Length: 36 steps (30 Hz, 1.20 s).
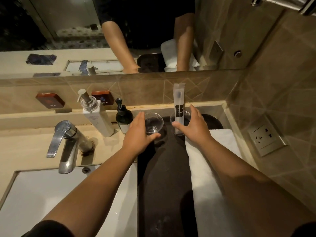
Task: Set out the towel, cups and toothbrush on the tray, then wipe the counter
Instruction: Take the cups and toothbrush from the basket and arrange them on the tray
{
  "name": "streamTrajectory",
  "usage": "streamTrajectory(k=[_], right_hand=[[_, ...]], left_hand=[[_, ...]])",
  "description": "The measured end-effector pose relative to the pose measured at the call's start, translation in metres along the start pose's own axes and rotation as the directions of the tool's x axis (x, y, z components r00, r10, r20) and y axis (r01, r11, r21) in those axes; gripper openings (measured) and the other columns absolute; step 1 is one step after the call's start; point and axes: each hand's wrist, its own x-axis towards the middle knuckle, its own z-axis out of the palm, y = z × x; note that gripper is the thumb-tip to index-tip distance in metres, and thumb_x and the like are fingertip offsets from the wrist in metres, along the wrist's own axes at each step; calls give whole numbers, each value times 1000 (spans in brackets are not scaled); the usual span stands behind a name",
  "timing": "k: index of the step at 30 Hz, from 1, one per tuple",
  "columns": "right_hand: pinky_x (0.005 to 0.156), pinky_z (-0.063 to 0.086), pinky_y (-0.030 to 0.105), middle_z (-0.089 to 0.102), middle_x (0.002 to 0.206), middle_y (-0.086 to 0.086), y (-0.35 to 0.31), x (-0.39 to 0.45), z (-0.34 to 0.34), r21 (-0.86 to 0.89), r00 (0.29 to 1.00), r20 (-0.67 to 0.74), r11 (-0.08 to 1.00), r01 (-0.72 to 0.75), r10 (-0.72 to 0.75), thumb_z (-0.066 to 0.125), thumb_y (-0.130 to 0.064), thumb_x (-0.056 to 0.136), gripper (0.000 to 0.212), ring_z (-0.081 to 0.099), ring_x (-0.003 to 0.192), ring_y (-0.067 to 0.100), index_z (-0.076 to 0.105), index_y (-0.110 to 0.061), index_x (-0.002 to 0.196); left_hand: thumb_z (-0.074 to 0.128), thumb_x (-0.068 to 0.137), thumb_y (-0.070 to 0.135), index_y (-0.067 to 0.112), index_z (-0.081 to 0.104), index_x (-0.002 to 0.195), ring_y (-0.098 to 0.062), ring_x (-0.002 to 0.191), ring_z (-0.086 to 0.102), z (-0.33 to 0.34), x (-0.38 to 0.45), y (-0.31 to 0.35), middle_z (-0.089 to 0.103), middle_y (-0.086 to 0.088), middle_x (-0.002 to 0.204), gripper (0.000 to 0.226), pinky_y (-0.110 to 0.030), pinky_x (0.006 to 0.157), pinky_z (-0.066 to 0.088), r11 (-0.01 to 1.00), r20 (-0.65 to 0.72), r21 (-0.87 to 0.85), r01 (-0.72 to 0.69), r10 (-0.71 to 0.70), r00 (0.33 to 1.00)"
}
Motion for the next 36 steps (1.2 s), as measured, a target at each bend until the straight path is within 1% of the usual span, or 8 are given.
streamTrajectory(k=[6,9,12,20,24,28,31,36], right_hand=[[93,45,35,53,141,2,-21,44,-16,309,994,70,946,-101,83,68,-46,86,68,53,124,21,41,-21,143],[79,52,33,68,109,-2,-27,61,-17,331,989,86,933,-145,123,68,-35,88,35,64,101,19,62,-19,119],[64,49,29,69,87,-3,-32,64,-17,347,989,87,927,-141,118,68,-30,88,9,66,85,17,67,-22,88],[65,47,23,72,84,-9,-74,32,-60,473,997,-47,877,82,-67,70,-30,87,6,67,77,3,68,-24,86],[68,53,24,74,85,-7,-99,-3,-95,555,988,-42,819,148,-150,70,-32,87,9,70,79,7,69,-23,89],[58,52,24,72,74,-3,-107,-52,-101,654,981,134,756,20,-142,71,-36,85,15,66,65,9,70,-24,76],[61,51,28,73,74,-1,-95,-85,-83,609,959,276,783,-125,-62,71,-36,85,13,65,66,12,73,-27,76],[49,45,18,64,62,-3,-53,-130,-24,463,866,479,796,-389,144,68,-23,90,18,57,55,6,65,-14,74]], left_hand=[[76,75,54,20,31,145,-24,133,43,1,-1,-4,42,-4,149,90,-46,105,45,1000,11,8,2,-2,1000],[64,85,56,20,28,150,-25,143,30,7,-4,-5,27,-5,159,83,-44,114,33,995,37,98,-1,-3,999],[55,93,51,18,26,152,-25,146,24,11,-4,-8,19,-5,162,74,-39,113,29,983,19,182,-15,12,1000],[57,89,56,17,21,153,-24,148,15,4,-5,-4,14,-6,163,83,-39,115,23,987,57,156,-48,40,998],[47,89,66,25,26,151,-9,144,21,-26,-20,27,24,6,159,77,-28,110,20,988,-69,-96,-120,114,991],[48,89,60,34,55,131,12,106,55,-58,-64,61,62,24,117,50,-14,86,50,839,-26,-541,-62,58,998],[53,92,44,38,66,98,4,82,62,-53,-113,66,66,21,88,16,-15,69,51,846,89,-533,6,49,995],[58,94,30,23,65,79,-5,67,59,-14,-185,38,65,3,73,18,-31,70,52,887,259,-425,179,-70,963]])
